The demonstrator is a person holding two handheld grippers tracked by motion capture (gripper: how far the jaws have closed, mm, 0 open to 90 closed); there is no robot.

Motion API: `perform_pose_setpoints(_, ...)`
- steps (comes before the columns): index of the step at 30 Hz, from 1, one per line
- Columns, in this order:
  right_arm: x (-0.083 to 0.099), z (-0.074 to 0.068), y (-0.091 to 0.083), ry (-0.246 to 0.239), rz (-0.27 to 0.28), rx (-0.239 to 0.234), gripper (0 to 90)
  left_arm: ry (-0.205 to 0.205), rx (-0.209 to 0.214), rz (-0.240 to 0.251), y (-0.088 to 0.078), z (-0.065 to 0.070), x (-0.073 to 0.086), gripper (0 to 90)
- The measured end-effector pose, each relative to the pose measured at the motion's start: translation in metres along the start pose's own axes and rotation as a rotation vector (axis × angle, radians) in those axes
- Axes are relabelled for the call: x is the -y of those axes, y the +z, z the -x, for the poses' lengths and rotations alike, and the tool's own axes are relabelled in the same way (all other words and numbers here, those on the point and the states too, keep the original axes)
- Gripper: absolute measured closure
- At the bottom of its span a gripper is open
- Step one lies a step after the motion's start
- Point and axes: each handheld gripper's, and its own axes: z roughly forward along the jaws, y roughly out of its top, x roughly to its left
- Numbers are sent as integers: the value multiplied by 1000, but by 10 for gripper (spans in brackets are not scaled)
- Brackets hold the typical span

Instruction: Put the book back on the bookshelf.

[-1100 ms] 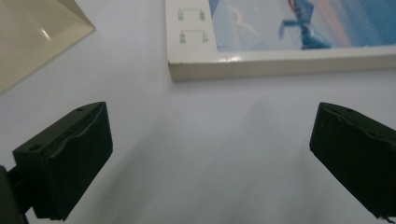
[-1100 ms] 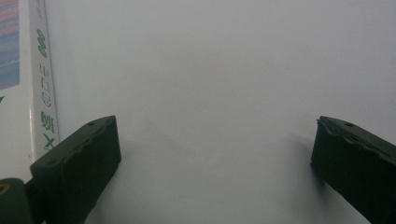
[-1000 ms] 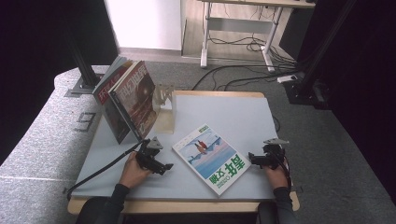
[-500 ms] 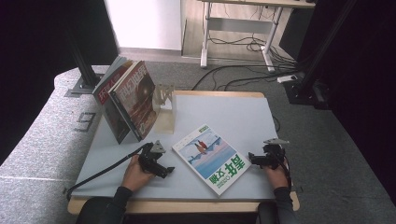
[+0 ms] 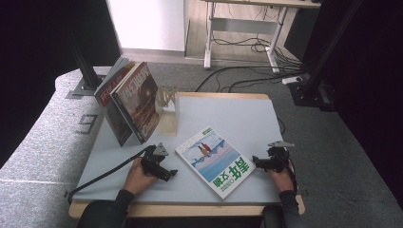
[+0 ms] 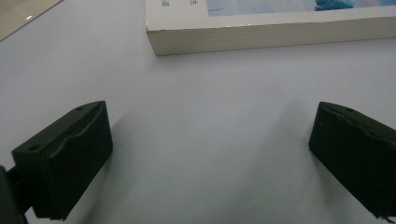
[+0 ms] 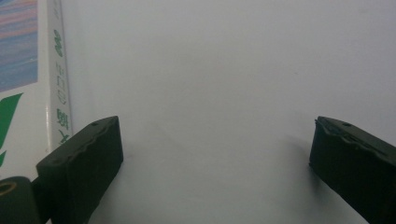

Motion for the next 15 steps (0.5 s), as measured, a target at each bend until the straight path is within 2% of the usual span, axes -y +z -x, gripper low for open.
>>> perform_pose_setpoints(6,0,0,-6,0,9,-4,21,-5,9,-3,-1,-1,-1,0)
perform_pose_setpoints(10,1,0,-13,2,23,-6,21,-30,57,-2,-3,-5,-4,0)
perform_pose_setpoints(15,3,-6,-19,-12,29,-17,21,-22,60,11,-3,-4,-10,2)
